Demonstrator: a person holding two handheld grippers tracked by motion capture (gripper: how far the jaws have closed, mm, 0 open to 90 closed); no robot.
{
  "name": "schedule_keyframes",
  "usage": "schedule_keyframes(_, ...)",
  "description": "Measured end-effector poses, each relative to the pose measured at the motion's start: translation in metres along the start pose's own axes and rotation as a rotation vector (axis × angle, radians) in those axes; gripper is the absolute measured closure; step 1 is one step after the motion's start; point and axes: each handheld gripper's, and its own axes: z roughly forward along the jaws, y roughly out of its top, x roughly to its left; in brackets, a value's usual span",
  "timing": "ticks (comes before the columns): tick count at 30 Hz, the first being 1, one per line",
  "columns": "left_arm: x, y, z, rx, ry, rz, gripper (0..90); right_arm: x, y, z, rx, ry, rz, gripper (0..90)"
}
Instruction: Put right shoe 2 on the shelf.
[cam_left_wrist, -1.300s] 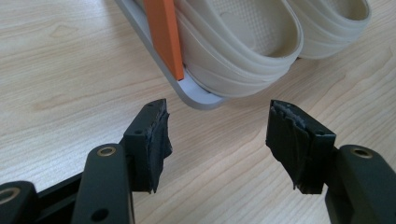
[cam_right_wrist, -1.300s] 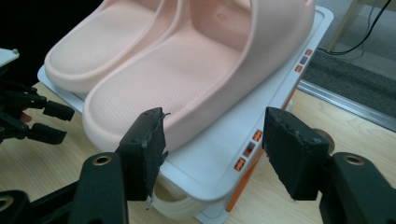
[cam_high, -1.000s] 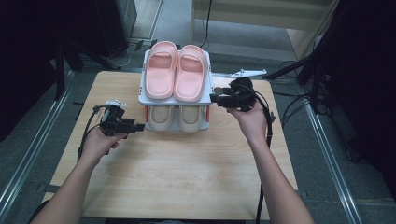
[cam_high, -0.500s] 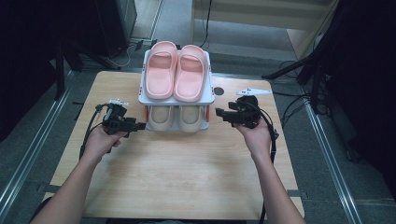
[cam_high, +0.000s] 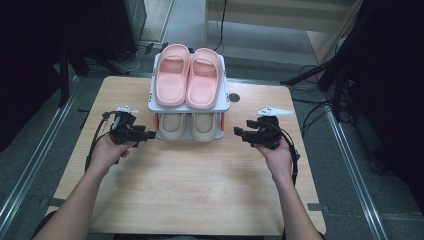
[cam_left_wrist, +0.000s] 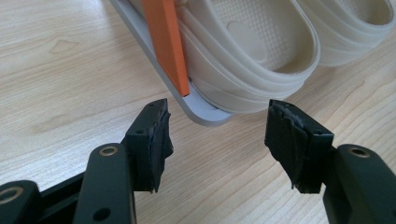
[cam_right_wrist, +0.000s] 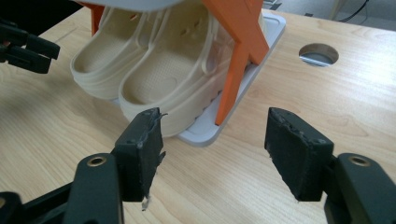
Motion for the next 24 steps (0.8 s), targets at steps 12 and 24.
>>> schedule_keyframes(12,-0.001,0.0,0.0,0.003,-0.005,0.001,39.0,-0.003,-0.02,0.011,0.042,-0.024,-0.008,35.6)
schedule_keyframes(24,-0.003,-0.002,-0.001,0.027,-0.003,0.014,38.2,-0.004,-0.025,0.007,0.035,-0.025,0.019,32.1)
